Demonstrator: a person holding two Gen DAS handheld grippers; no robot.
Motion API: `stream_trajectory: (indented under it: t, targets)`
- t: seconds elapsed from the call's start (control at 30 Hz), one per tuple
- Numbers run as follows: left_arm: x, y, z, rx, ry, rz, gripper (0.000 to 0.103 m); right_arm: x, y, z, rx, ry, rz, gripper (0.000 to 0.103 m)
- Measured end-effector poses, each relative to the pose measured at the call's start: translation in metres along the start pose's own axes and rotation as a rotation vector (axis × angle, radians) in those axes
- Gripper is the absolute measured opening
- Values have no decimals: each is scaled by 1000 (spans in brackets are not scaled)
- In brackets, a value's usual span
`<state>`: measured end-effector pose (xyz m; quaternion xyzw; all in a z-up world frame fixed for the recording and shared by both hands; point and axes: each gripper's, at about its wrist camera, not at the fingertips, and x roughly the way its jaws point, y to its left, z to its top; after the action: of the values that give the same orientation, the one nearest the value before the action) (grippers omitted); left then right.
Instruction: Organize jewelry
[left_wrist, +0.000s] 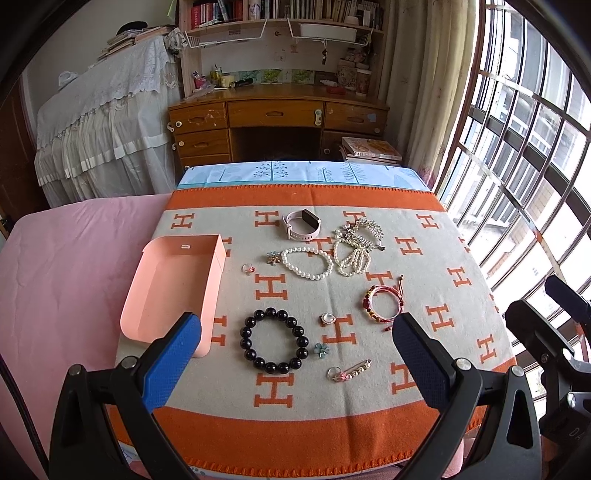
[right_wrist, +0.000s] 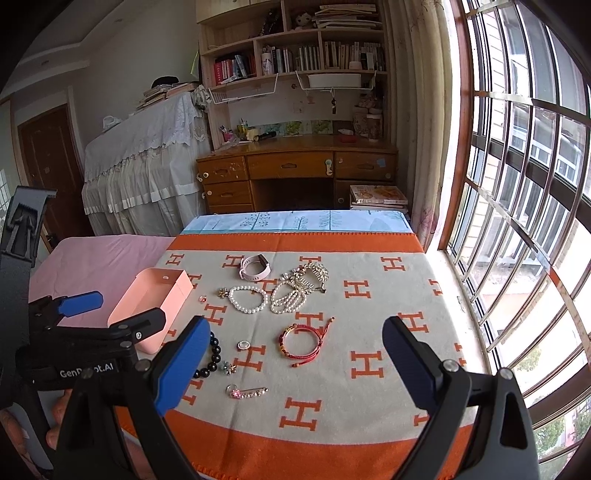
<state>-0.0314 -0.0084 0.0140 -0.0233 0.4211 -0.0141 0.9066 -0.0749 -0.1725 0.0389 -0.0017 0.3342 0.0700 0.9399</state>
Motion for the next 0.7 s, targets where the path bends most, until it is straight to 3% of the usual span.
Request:
stream_trajectory:
  t: [0.23, 0.7]
  targets:
    - [-2, 7, 1, -43, -4, -72, 102, -3, 0, 4, -26, -31, -18, 95]
    - [14, 15, 24, -51, -54, -30, 102, 15, -8, 18, -57, -43, -14, 95]
